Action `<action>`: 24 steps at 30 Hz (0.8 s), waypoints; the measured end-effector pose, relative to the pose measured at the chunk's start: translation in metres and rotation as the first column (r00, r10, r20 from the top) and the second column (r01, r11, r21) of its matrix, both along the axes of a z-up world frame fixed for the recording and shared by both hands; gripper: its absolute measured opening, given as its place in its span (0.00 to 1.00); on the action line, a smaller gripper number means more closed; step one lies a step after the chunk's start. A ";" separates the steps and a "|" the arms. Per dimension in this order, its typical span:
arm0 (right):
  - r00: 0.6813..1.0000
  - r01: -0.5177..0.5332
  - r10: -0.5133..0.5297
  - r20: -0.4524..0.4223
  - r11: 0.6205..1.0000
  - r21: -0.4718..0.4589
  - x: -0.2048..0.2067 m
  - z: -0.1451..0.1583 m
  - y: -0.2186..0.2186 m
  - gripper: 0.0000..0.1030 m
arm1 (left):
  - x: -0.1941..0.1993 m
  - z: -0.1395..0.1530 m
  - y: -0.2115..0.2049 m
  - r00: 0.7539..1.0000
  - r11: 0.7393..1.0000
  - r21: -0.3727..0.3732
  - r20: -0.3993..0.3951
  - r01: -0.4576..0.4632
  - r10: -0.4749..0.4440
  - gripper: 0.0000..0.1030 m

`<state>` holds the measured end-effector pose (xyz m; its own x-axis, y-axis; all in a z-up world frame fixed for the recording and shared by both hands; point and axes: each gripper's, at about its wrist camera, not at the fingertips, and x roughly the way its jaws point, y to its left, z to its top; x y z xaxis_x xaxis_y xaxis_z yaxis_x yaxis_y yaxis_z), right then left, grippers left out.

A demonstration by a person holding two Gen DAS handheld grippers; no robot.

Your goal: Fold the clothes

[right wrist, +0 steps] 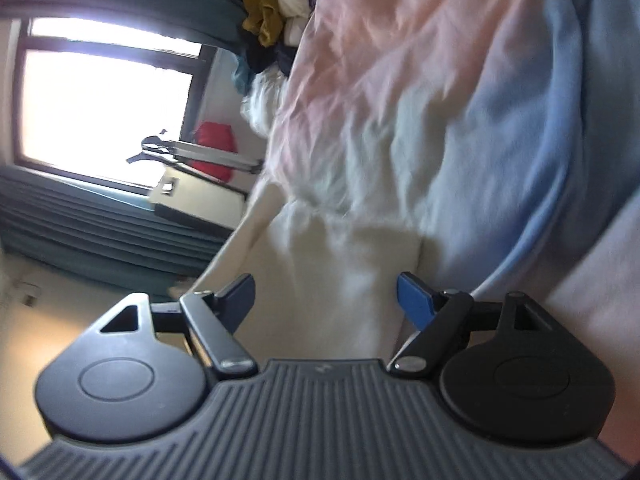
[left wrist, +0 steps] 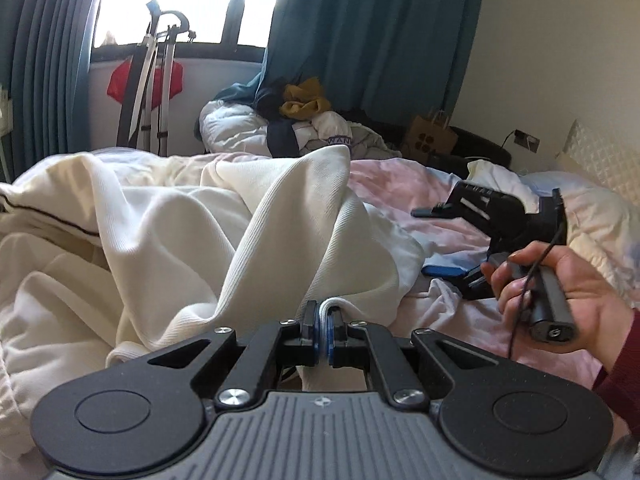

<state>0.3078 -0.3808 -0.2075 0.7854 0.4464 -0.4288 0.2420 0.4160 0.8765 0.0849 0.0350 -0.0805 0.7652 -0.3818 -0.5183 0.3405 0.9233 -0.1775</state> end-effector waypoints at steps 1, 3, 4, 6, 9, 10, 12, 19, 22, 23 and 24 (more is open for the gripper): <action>1.000 0.008 -0.008 -0.017 1.000 -0.027 0.002 -0.001 -0.001 0.78 | 0.001 -0.001 0.001 1.000 1.000 -0.001 -0.004 -0.005 0.005 0.04; 1.000 0.004 -0.006 -0.030 0.998 -0.055 0.009 -0.006 -0.001 0.78 | 0.003 -0.001 0.000 1.000 1.000 -0.001 -0.009 -0.008 0.008 0.04; 0.999 -0.009 0.006 -0.032 0.998 -0.065 0.014 -0.009 0.001 0.78 | 0.003 -0.002 0.001 1.000 1.000 -0.005 -0.011 -0.009 0.009 0.04; 0.999 -0.049 0.046 -0.025 0.992 -0.113 0.027 -0.013 0.009 0.75 | 0.002 -0.003 -0.001 1.000 1.000 -0.006 -0.010 -0.008 0.007 0.04; 0.999 -0.046 0.042 -0.021 0.976 -0.211 0.032 -0.011 0.015 0.48 | 0.002 -0.005 0.000 1.000 1.000 -0.015 -0.017 -0.011 0.010 0.04; 0.999 -0.040 0.036 -0.019 0.974 -0.222 0.031 -0.011 0.016 0.38 | 0.002 -0.006 -0.001 1.000 1.000 -0.016 -0.019 -0.012 0.012 0.04; 1.000 -0.022 0.019 -0.013 0.970 -0.241 0.027 -0.011 0.017 0.25 | 0.002 -0.005 -0.001 1.000 1.000 -0.029 -0.022 -0.010 0.010 0.04; 0.984 0.150 -0.115 0.138 0.949 -0.277 0.004 0.031 0.004 0.10 | -0.004 -0.006 -0.002 0.999 0.999 -0.036 0.026 0.030 -0.029 0.08; 0.954 0.249 -0.181 0.239 0.922 -0.298 -0.011 0.058 -0.005 0.10 | -0.010 -0.004 -0.005 0.994 0.995 -0.053 0.072 0.083 -0.079 0.12; 0.941 0.285 -0.206 0.270 0.911 -0.298 -0.016 0.065 -0.010 0.10 | -0.012 -0.004 -0.007 0.991 0.993 -0.055 0.088 0.105 -0.100 0.12; 0.923 0.326 -0.236 0.303 0.898 -0.296 -0.024 0.073 -0.016 0.10 | -0.015 -0.004 -0.009 0.988 0.990 -0.056 0.100 0.125 -0.119 0.14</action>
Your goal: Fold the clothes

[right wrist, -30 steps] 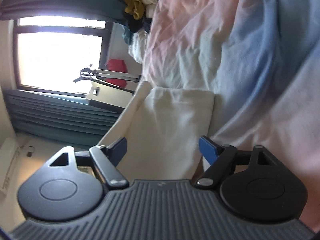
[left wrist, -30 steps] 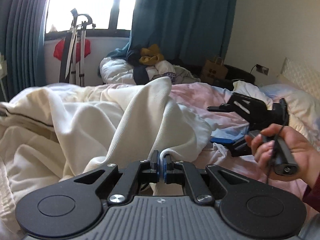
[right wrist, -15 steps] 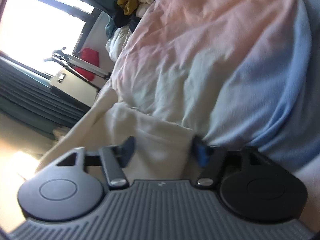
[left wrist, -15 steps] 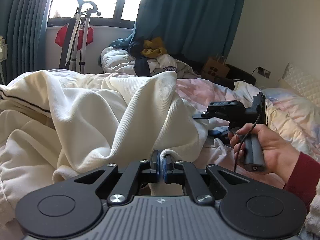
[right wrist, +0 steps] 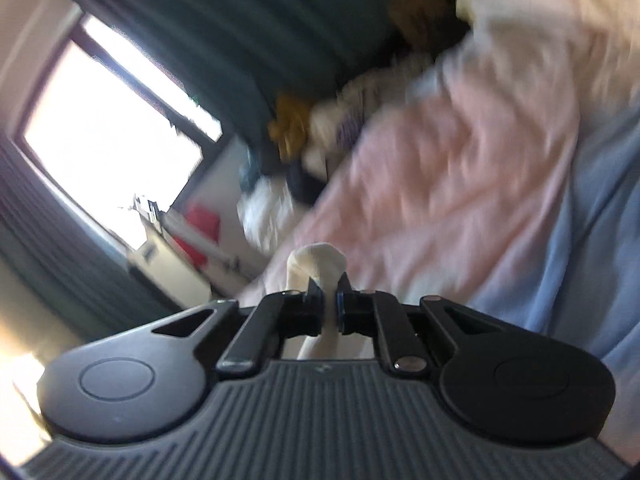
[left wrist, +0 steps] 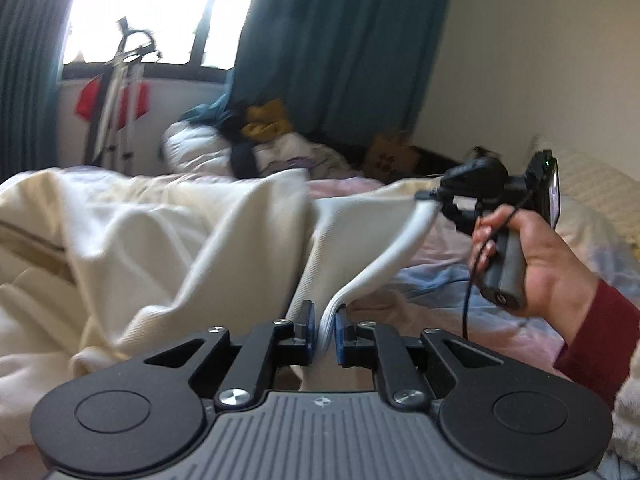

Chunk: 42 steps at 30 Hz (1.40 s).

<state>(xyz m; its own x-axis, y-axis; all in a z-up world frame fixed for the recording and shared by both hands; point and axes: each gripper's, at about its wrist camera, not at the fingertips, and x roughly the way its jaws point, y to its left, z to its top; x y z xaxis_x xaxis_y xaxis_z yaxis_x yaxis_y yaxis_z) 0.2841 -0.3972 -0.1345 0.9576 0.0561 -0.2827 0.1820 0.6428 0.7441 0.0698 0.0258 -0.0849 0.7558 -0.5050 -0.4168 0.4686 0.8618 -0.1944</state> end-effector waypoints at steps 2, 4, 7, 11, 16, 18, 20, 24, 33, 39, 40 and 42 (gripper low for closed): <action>0.996 0.071 -0.071 0.048 0.997 -0.015 -0.011 0.011 -0.014 0.09 | -0.006 0.000 -0.006 0.999 0.999 0.003 0.026 0.036 -0.036 0.21; 0.986 0.157 -0.156 0.067 0.987 -0.022 -0.023 0.017 -0.033 0.09 | -0.012 -0.003 -0.015 0.996 0.997 0.013 0.039 0.074 -0.075 0.24; 0.962 0.266 -0.267 0.056 0.964 0.013 -0.046 0.015 -0.069 0.09 | -0.019 -0.011 -0.031 0.988 0.988 0.028 0.042 0.151 -0.152 0.30; 0.899 0.434 -0.438 0.031 0.897 0.089 -0.080 -0.002 -0.114 0.09 | -0.018 -0.029 -0.052 0.977 0.976 0.058 -0.023 0.211 -0.210 0.32; 0.788 0.612 -0.614 -0.041 0.789 -0.050 -0.096 -0.026 -0.142 0.09 | -0.006 -0.043 -0.059 0.978 0.979 0.084 -0.113 0.184 -0.174 0.33; 0.758 0.639 -0.642 -0.116 0.766 -0.072 -0.095 -0.045 -0.150 0.09 | 0.001 -0.044 -0.056 0.981 0.986 0.078 -0.138 0.147 -0.135 0.35; 0.747 0.637 -0.633 -0.203 0.769 -0.054 -0.089 -0.070 -0.157 0.09 | 0.008 -0.042 -0.051 0.983 0.991 0.076 -0.156 0.111 -0.098 0.37; 0.746 0.625 -0.619 -0.247 0.778 -0.060 -0.083 -0.088 -0.157 0.09 | 0.025 -0.029 -0.030 0.981 0.998 0.061 -0.194 0.015 -0.003 0.41; 0.754 0.616 -0.602 -0.263 0.787 -0.036 -0.104 -0.078 -0.151 0.21 | 0.039 -0.008 0.064 0.883 0.953 -0.152 -0.438 -0.261 0.171 0.50; 0.795 0.525 -0.527 -0.301 0.846 -0.095 -0.119 -0.056 -0.134 0.49 | 0.043 -0.023 0.120 0.833 0.863 -0.305 -0.514 -0.402 0.207 0.61; 0.802 0.509 -0.518 -0.298 0.853 -0.113 -0.122 -0.051 -0.129 0.55 | 0.042 -0.026 0.126 0.825 0.844 -0.325 -0.522 -0.426 0.215 0.62; 0.816 0.486 -0.501 -0.289 0.865 -0.127 -0.132 -0.041 -0.119 0.66 | 0.041 -0.029 0.132 0.817 0.830 -0.325 -0.523 -0.454 0.242 0.65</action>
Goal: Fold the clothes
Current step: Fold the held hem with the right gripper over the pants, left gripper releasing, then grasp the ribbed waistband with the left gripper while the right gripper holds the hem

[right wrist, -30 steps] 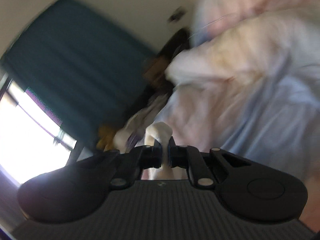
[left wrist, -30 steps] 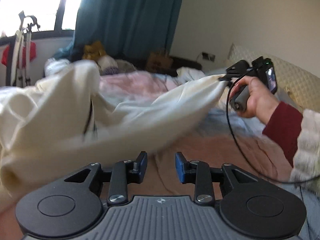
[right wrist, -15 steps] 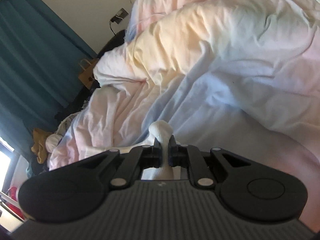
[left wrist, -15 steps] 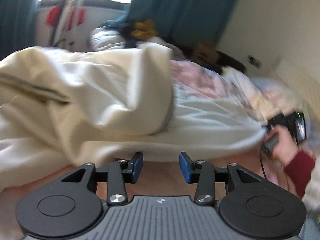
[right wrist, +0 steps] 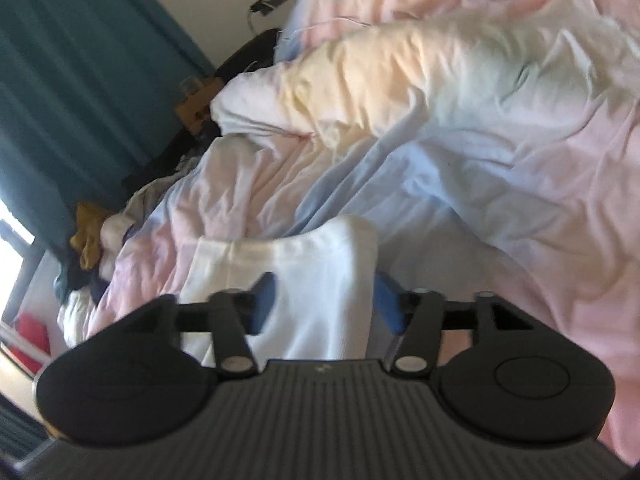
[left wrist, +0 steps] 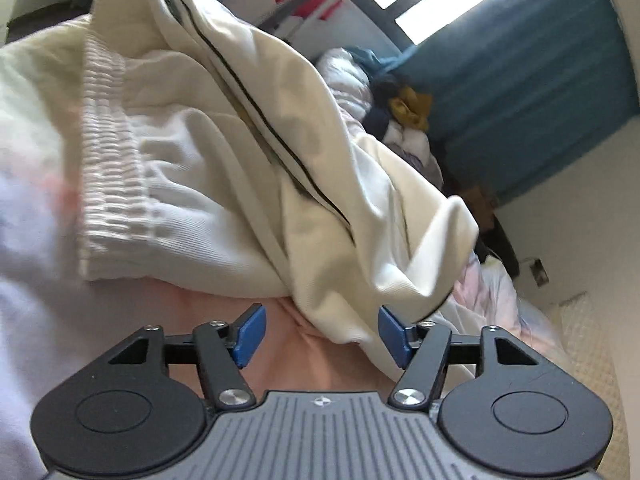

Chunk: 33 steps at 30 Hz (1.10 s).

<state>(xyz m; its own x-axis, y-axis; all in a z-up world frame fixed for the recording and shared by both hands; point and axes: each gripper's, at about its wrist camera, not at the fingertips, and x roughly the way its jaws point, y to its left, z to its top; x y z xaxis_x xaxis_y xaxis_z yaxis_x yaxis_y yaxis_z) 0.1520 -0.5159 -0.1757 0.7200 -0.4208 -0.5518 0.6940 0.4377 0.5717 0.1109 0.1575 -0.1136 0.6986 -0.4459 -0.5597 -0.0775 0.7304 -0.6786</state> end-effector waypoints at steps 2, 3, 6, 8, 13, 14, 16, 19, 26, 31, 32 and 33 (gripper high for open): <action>0.999 -0.035 0.035 0.017 0.999 -0.011 -0.010 0.011 0.012 0.71 | -0.001 -0.003 0.006 0.999 0.999 -0.001 -0.001 -0.033 0.033 0.68; 0.998 -0.054 0.054 0.030 0.999 0.006 -0.014 0.014 0.017 0.73 | 0.000 -0.004 0.007 0.999 0.999 -0.015 -0.004 -0.043 0.043 0.69; 0.990 -0.124 0.113 0.084 0.984 0.130 -0.024 0.015 0.031 0.73 | -0.011 -0.008 0.017 0.997 0.996 -0.053 -0.012 -0.071 0.071 0.74; 0.987 -0.147 0.127 0.099 0.964 0.222 -0.028 0.009 0.040 0.73 | -0.025 -0.010 0.026 0.995 0.991 -0.087 -0.028 -0.099 0.097 0.75; 0.988 -0.142 0.099 0.115 0.874 0.464 -0.032 -0.024 0.043 0.73 | -0.037 -0.015 0.051 0.979 0.960 -0.198 -0.079 -0.198 0.186 0.77; 0.989 -0.132 0.081 0.121 0.850 0.510 -0.033 -0.031 0.042 0.73 | -0.039 -0.017 0.057 0.975 0.953 -0.214 -0.090 -0.216 0.201 0.77; 0.989 -0.119 0.046 0.138 0.805 0.581 -0.034 -0.043 0.040 0.72 | -0.040 -0.022 0.065 0.964 0.936 -0.237 -0.121 -0.259 0.236 0.77; 0.987 -0.122 0.032 0.160 0.795 0.594 -0.035 -0.046 0.041 0.72 | -0.032 -0.035 0.071 0.942 0.906 -0.272 -0.184 -0.324 0.282 0.77; 0.982 -0.048 -0.076 0.175 0.791 0.610 -0.040 -0.054 0.037 0.71 | -0.003 -0.059 0.078 0.916 0.855 -0.344 -0.242 -0.388 0.319 0.76; 0.973 0.005 -0.132 0.190 0.835 0.550 -0.033 -0.053 0.035 0.67 | 0.004 -0.068 0.082 0.898 0.828 -0.355 -0.251 -0.433 0.362 0.62; 0.971 0.023 -0.147 0.189 0.842 0.538 -0.032 -0.052 0.034 0.65 | 0.004 -0.069 0.082 0.894 0.825 -0.354 -0.250 -0.441 0.371 0.58; 0.969 0.041 -0.163 0.187 0.849 0.527 -0.031 -0.052 0.034 0.64 | 0.002 -0.069 0.082 0.894 0.826 -0.349 -0.242 -0.442 0.376 0.49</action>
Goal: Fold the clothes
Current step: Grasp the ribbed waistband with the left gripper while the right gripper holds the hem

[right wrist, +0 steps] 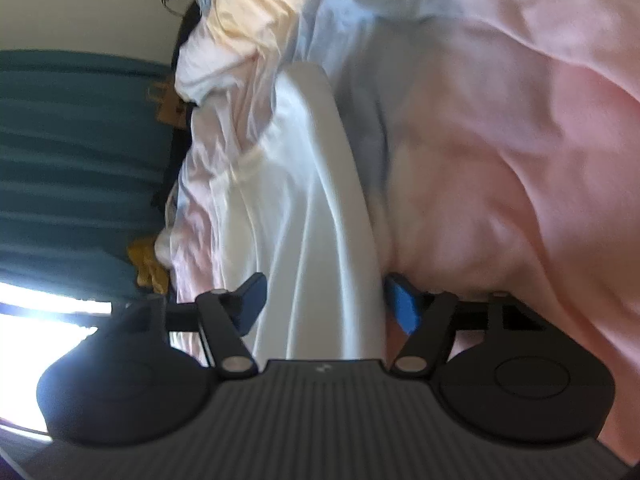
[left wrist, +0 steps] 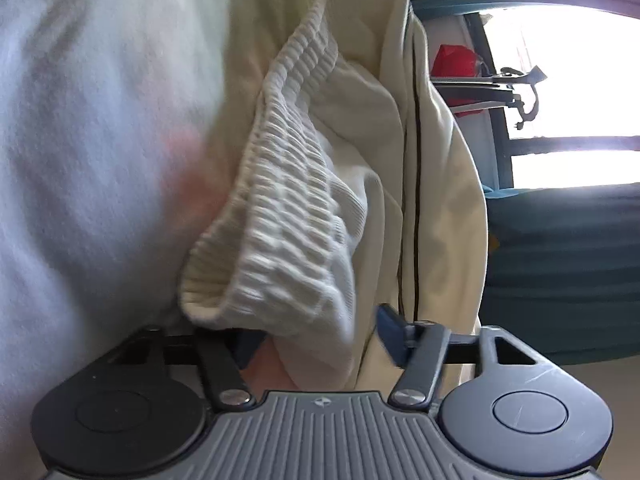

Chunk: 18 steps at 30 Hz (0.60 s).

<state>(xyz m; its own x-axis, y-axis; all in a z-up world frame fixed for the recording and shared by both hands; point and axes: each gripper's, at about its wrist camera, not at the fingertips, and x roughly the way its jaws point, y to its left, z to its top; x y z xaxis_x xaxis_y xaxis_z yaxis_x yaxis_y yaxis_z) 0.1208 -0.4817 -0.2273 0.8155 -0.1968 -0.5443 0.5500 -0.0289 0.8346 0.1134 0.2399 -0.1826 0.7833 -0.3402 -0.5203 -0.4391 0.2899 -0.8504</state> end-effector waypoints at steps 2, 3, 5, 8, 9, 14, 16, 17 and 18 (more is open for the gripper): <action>1.000 0.018 -0.019 -0.009 0.999 -0.030 0.002 0.000 0.001 0.57 | -0.005 -0.003 0.000 1.000 1.000 -0.004 -0.009 -0.014 0.014 0.39; 1.000 0.014 -0.015 -0.018 0.999 -0.043 0.004 0.001 0.000 0.56 | -0.006 -0.004 0.000 1.000 1.000 -0.011 -0.015 -0.020 0.020 0.34; 1.000 0.007 -0.009 -0.023 0.998 -0.063 0.008 0.002 -0.002 0.51 | -0.007 -0.002 0.000 1.000 1.000 -0.001 -0.011 -0.021 0.021 0.33; 0.999 0.001 -0.004 -0.033 0.996 -0.094 0.013 0.003 -0.006 0.29 | -0.007 0.005 0.000 1.000 0.998 0.057 -0.003 -0.025 0.026 0.28; 0.999 -0.003 -0.002 -0.045 0.995 -0.101 0.015 0.003 -0.007 0.25 | -0.007 0.007 0.000 1.000 0.996 0.080 -0.001 -0.029 0.029 0.26; 0.997 -0.002 -0.006 -0.071 0.994 -0.114 0.011 0.006 -0.014 0.08 | -0.013 0.034 0.004 0.999 0.982 0.179 0.028 -0.051 0.047 0.13; 0.998 -0.010 0.001 -0.058 0.989 -0.146 0.011 0.010 -0.017 0.07 | -0.016 0.048 0.006 0.998 0.972 0.227 0.032 -0.063 0.057 0.08; 0.999 -0.012 0.004 -0.050 0.987 -0.162 0.011 0.013 -0.018 0.07 | -0.019 0.055 0.008 0.997 0.967 0.243 0.035 -0.074 0.067 0.07; 0.999 -0.012 0.004 -0.043 0.984 -0.178 0.011 0.016 -0.019 0.07 | -0.022 0.063 0.012 0.997 0.962 0.261 0.036 -0.079 0.072 0.06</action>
<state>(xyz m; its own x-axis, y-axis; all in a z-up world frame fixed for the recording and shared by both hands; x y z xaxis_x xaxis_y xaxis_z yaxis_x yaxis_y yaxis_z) 0.1321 -0.5004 -0.2116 0.7942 -0.2875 -0.5354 0.5849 0.1225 0.8018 0.0910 0.2518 -0.1200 0.8158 -0.1339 -0.5626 -0.4470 0.4712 -0.7603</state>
